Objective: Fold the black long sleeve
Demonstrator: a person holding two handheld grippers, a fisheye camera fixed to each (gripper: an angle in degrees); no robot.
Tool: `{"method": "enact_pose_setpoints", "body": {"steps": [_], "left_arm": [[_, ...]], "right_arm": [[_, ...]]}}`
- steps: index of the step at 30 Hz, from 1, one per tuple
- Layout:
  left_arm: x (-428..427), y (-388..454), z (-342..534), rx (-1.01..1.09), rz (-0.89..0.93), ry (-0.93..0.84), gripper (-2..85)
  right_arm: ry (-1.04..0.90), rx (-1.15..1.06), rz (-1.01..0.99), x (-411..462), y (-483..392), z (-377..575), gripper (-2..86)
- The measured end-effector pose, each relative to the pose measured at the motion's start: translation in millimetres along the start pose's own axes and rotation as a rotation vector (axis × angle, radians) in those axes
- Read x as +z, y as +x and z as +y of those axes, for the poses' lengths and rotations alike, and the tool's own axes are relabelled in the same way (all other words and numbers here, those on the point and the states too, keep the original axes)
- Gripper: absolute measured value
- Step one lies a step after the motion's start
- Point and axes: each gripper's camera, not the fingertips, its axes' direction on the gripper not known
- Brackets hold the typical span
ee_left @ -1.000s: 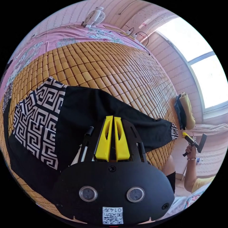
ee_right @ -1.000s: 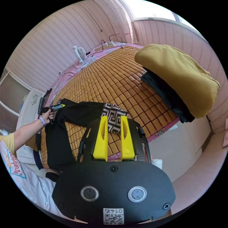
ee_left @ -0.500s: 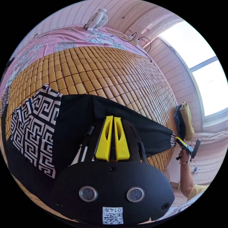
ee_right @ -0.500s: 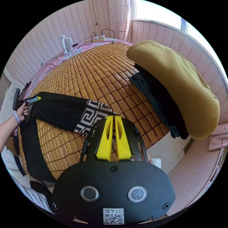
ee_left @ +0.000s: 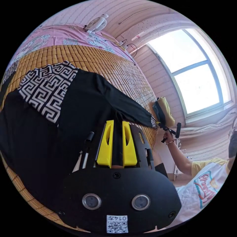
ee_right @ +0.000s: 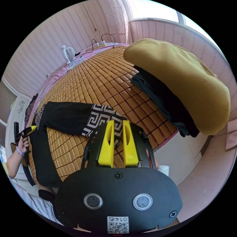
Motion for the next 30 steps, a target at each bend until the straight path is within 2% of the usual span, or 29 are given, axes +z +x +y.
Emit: {"method": "enact_pose_setpoints", "body": {"steps": [2,6,8,10,12,14,18,21,24,28,30], "left_arm": [[-25,-3,48,-0.019,-0.024,-0.011,5.2],[-45,-12,110,-0.120,-0.034,-0.024,5.1],[-46,-14,141,-0.174,-0.055,-0.039,5.1],[-44,-12,158,-0.202,-0.047,-0.031,5.1],[-41,-10,170,-0.220,-0.036,-0.022,5.1],[-31,-8,181,-0.236,-0.020,-0.040,5.1],[-20,-5,189,-0.238,-0.008,-0.075,5.1],[-18,1,192,-0.211,-0.019,-0.093,5.2],[-18,7,196,-0.183,-0.020,-0.109,5.1],[-17,9,215,-0.183,-0.008,-0.135,5.1],[-19,10,225,-0.180,-0.008,-0.131,5.1]], "right_arm": [[0.069,0.046,-0.026,-9,8,6,6.5],[-0.076,0.099,-0.142,18,22,6,7.3],[-0.055,0.131,-0.120,17,23,12,4.4],[0.094,0.045,-0.169,-9,9,26,1.2],[0.143,-0.074,-0.145,-27,-8,41,0.6],[0.126,-0.056,-0.096,-33,-10,55,0.9],[0.036,0.013,-0.258,-20,17,66,5.9],[0.049,0.064,-0.218,-13,23,59,6.6],[0.063,-0.014,-0.169,-7,4,42,5.7],[-0.160,-0.071,-0.030,31,-16,31,6.0],[-0.099,-0.039,-0.085,15,-19,38,6.2]]}}
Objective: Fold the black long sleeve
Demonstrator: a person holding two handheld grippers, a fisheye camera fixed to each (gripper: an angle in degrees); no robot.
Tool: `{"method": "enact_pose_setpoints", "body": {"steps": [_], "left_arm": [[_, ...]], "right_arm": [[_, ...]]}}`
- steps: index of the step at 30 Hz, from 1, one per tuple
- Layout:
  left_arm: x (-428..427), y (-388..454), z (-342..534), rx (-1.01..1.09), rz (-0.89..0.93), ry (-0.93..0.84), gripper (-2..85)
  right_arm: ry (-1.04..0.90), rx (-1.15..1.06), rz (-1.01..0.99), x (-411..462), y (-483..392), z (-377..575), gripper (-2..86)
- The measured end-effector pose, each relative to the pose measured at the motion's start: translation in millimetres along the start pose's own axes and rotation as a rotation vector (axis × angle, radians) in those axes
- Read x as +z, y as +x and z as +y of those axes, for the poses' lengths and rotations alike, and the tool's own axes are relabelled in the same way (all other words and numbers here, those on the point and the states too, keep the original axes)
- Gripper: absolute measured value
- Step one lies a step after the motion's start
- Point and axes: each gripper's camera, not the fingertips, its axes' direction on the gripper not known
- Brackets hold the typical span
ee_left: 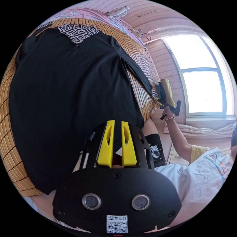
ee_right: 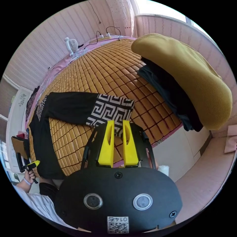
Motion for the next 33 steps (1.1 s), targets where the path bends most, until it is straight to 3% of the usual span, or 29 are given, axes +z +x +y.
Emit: {"method": "enact_pose_setpoints", "body": {"steps": [4,10,13,25,33], "left_arm": [[-9,2,28,0.025,-0.025,0.028,5.1],[-36,-8,91,0.012,-0.026,0.112,5.1],[-53,-19,132,-0.017,-0.050,0.176,5.0],[-100,-27,258,-0.041,-0.141,0.447,2.9],[-100,-28,317,-0.047,-0.169,0.533,2.2]], "right_arm": [[0.155,-0.053,-0.075,-48,-32,51,6.1],[0.001,-0.142,-0.160,-56,-77,133,5.8],[0.060,-0.182,-0.193,-71,-101,158,4.6],[0.085,-0.590,-0.421,-98,-248,164,6.1],[0.013,-0.773,-0.421,-96,-307,195,6.9]]}}
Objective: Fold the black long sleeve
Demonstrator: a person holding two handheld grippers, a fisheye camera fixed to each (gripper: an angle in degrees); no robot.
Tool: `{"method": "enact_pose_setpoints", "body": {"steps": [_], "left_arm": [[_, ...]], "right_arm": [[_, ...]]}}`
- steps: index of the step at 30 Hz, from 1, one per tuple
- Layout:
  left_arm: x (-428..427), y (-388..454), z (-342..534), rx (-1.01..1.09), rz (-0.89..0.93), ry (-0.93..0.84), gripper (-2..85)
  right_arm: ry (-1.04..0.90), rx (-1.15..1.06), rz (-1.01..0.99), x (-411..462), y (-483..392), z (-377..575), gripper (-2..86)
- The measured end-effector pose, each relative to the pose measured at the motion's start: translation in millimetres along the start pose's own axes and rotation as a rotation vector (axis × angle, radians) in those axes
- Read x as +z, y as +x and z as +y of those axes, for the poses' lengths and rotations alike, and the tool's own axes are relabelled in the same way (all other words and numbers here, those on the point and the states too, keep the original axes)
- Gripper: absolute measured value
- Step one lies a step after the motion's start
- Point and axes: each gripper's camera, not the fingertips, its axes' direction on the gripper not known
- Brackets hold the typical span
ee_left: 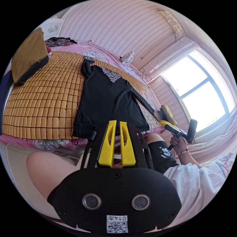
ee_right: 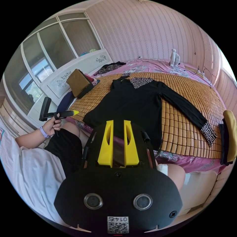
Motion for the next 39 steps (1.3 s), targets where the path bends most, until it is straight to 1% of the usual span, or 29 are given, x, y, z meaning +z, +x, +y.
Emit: {"method": "enact_pose_setpoints", "body": {"steps": [6,11,14,16,18,22,24,28,29,32,34,36,39], "left_arm": [[-6,-6,13,0.008,-0.017,0.026,1.9],[-6,-12,11,0.024,-0.060,0.029,0.1],[-1,-20,5,0.039,-0.081,0.015,-0.2],[2,-28,-2,0.033,-0.089,0.013,-0.2],[5,-38,-11,0.017,-0.085,0.023,-0.1],[19,-59,-37,0.002,-0.112,0.031,0.7],[28,-67,-50,0.022,-0.122,0.014,1.5],[50,-79,-76,0.087,-0.197,-0.073,4.5],[55,-82,-80,0.102,-0.217,-0.101,4.7],[66,-91,-80,0.090,-0.265,-0.185,4.8],[62,-91,-74,0.111,-0.265,-0.157,4.6],[57,-93,-70,0.127,-0.255,-0.140,4.2],[49,-100,-71,0.130,-0.202,-0.146,4.4]], "right_arm": [[-0.012,-0.050,0.054,8,-19,-16,6.8],[-0.075,-0.052,-0.008,32,-22,-70,6.8],[-0.131,-0.080,-0.071,60,-28,-123,6.7],[-0.218,-0.136,-0.097,94,-39,-176,6.8],[-0.259,-0.189,-0.108,117,-51,-220,6.9],[-0.272,-0.341,-0.076,170,-90,-328,7.1],[-0.272,-0.350,-0.076,198,-102,-374,7.3],[-0.273,-0.333,0.008,272,-119,-470,8.2],[-0.276,-0.326,0.021,283,-121,-482,8.4],[-0.304,-0.259,0.101,340,-120,-534,9.3],[-0.305,-0.194,0.213,380,-112,-563,9.5],[-0.315,-0.134,0.264,406,-101,-578,9.4],[-0.400,-0.046,0.208,444,-84,-595,8.1]]}}
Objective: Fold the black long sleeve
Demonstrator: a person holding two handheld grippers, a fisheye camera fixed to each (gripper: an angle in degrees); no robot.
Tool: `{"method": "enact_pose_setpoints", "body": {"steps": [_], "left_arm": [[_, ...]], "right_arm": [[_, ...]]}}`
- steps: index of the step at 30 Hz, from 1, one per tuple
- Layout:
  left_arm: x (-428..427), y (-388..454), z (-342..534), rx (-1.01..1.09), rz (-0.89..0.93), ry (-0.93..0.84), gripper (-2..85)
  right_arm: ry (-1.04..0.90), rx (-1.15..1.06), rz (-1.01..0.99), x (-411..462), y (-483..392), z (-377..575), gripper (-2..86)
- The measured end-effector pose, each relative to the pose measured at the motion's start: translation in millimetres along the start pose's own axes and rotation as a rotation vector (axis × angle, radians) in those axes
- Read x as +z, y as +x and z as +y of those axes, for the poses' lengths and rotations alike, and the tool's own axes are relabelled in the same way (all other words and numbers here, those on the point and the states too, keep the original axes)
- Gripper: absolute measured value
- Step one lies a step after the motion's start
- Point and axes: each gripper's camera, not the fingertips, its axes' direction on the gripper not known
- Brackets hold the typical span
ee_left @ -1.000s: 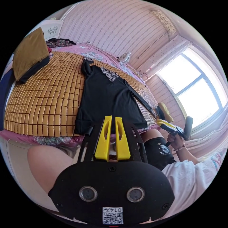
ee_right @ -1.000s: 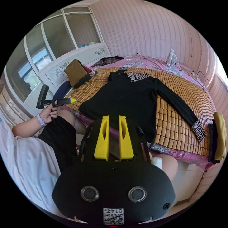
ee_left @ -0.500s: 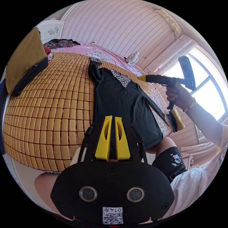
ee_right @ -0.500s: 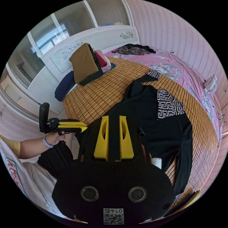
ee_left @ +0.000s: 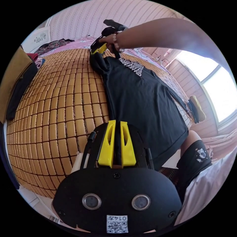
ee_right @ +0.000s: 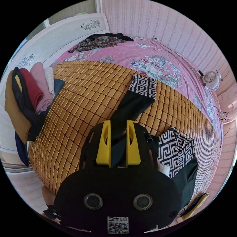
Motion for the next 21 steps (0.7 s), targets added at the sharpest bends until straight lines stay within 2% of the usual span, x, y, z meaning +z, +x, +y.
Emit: {"method": "enact_pose_setpoints", "body": {"steps": [2,5,8,10,11,12,14,16,18,21], "left_arm": [[-12,-10,-2,0.015,0.057,0.040,6.1],[-39,-30,-1,-0.025,0.061,0.166,6.4],[-74,-52,4,-0.108,0.074,0.285,6.3],[-99,-64,12,-0.160,0.070,0.353,6.3],[-115,-71,19,-0.189,0.070,0.394,6.3],[-122,-74,22,-0.202,0.069,0.408,6.3],[-149,-87,37,-0.242,0.035,0.439,6.2],[-163,-96,47,-0.267,-0.022,0.428,6.0],[-171,-107,52,-0.299,-0.082,0.390,5.8],[-176,-125,50,-0.334,-0.137,0.317,6.0]], "right_arm": [[-0.015,0.015,-0.054,4,5,-11,5.9],[0.061,-0.098,-0.134,-15,0,-19,2.0],[0.092,-0.368,-0.405,-56,-14,-12,1.4],[0.075,-0.696,-0.664,-103,-33,21,1.7],[0.069,-0.764,-0.697,-112,-37,32,1.9],[0.043,-0.871,-0.709,-126,-42,53,2.4],[-0.010,-0.932,-0.604,-129,-45,81,3.8],[-0.098,-0.863,-0.405,-109,-37,105,5.5],[-0.160,-0.800,-0.350,-92,-28,119,5.8],[-0.159,-0.694,-0.385,-79,-16,135,6.8]]}}
